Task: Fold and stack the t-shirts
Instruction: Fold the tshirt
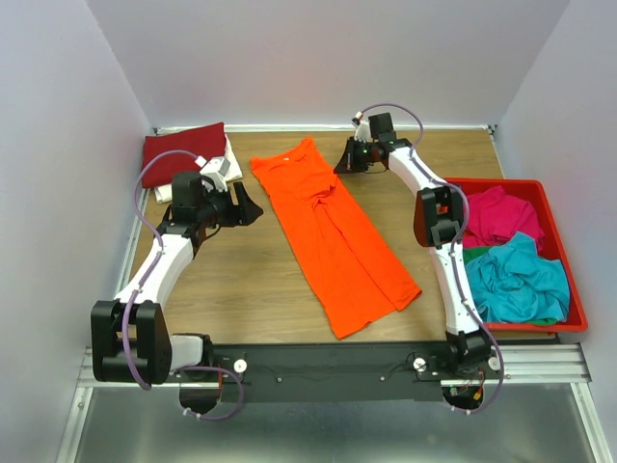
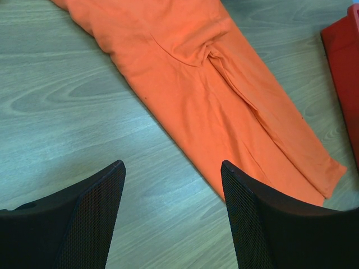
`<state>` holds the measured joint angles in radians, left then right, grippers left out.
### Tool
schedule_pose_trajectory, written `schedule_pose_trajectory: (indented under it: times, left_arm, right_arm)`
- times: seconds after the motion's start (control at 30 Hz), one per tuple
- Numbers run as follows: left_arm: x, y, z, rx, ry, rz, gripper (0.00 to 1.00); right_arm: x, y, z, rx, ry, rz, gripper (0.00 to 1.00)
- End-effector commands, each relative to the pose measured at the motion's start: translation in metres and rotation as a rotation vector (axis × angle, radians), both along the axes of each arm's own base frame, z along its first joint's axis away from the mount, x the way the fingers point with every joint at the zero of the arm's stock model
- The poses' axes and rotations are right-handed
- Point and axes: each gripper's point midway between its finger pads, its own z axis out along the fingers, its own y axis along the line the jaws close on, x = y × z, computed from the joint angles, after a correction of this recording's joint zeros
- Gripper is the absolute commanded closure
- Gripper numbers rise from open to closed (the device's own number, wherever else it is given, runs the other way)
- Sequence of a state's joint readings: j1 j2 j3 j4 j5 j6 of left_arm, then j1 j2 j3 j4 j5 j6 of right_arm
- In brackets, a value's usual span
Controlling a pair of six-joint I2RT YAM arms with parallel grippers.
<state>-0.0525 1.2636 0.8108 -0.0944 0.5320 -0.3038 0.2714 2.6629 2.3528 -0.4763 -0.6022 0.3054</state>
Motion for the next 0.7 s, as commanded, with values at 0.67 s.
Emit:
schedule_pose_trajectory:
  times: [0.67]
  left_arm:
    - [-0.001,0.0,0.009,0.0,-0.023,-0.01,0.24]
  right_arm:
    - [0.014,-0.004,0.022,-0.042,-0.102,0.001,0.99]
